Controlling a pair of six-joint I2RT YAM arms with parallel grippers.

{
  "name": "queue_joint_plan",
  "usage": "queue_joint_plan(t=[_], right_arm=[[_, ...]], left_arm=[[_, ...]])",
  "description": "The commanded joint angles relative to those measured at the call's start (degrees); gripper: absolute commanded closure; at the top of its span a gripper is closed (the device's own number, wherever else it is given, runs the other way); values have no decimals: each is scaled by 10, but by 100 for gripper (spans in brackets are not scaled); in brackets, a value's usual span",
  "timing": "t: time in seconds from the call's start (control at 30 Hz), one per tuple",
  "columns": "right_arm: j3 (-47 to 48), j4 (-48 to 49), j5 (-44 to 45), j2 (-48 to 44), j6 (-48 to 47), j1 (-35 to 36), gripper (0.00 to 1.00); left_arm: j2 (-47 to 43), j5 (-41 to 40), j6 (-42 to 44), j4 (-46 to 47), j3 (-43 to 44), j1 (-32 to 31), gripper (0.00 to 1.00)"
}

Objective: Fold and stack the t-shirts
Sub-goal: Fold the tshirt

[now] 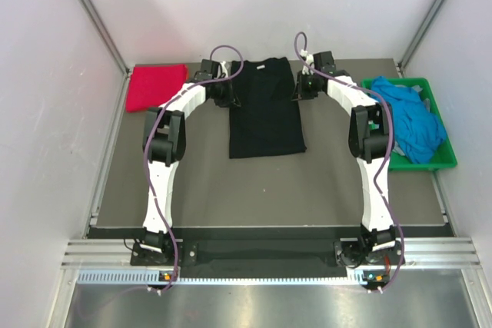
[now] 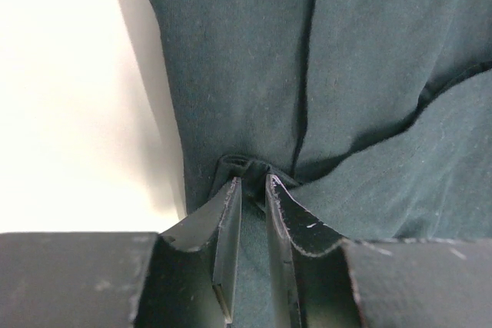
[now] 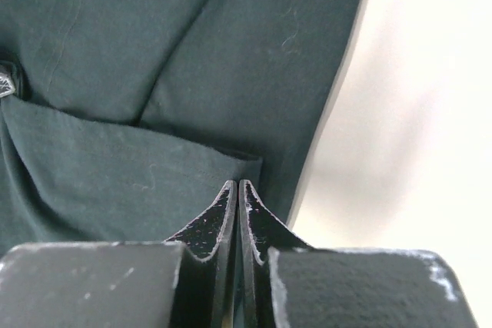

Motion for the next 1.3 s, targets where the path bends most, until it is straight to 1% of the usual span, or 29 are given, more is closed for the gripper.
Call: queue_joint_plan(t=[0.0,0.17,0.43,0.47,0.53,0.57,0.63,0.67,0.8,0.83,0.87,0.9,0.93,0.97,1.0,1.03,1.07,1.1,1.13,1.17,1.2,1.27], right_arm=[[25,38,3,17,9,-19,100],[4,60,6,10,7,-22,100],[6,68,-2,16,17,-23,100],[9,61,-6,15,18,-23,98],[13,46,-10,3,22,-23,87],[8,40,-11,-20,25,-23,74],[-20,38,-12,-52,27,-23,62],[-34,37,-13,-89,28,-24,57],[-117,21,-45,-171,27,-26,49],[-166,22,-52,-188,25,-25,47],[-195,27,-57,-221,26,-25,44],[-224,37,-68,-236,24,-26,43],[-277,46,-75,-251,23,-26,42],[-301,52,-82,-277,19,-26,40],[-324,57,-95,-288,15,-26,39],[-366,71,-101,-301,12,-25,37],[-384,77,-105,-321,10,-26,37],[-410,81,-109,-328,3,-26,36],[-419,87,-112,-334,-2,-26,35],[-426,88,-115,-339,-5,-25,34],[-440,89,-122,-340,-14,-26,33],[-455,105,-130,-340,-15,-26,31]], left_arm=[[27,-44,12,18,17,6,75],[29,-45,11,18,20,8,75],[27,-37,3,12,32,8,73],[23,-36,4,7,38,8,73],[13,-29,4,-18,56,9,71],[-2,-28,4,-25,61,10,70],[-21,-32,10,-45,70,11,66],[-42,-36,14,-53,72,12,65],[-92,-50,36,-91,63,13,62],[-102,-50,43,-101,56,13,62],[-120,-47,45,-107,45,12,62],[-129,-34,45,-109,12,12,62],[-141,-24,42,-108,-12,11,62],[-164,-12,40,-101,-39,10,62],[-177,7,40,-98,-93,8,62],[-200,10,40,-96,-120,3,62],[-212,15,39,-89,-148,1,62],[-225,31,39,-74,-208,-1,62],[-252,41,33,-57,-241,-2,62],[-264,51,28,-18,-273,-2,61],[-274,57,21,-5,-326,-2,60],[-294,75,15,18,-367,-3,59]])
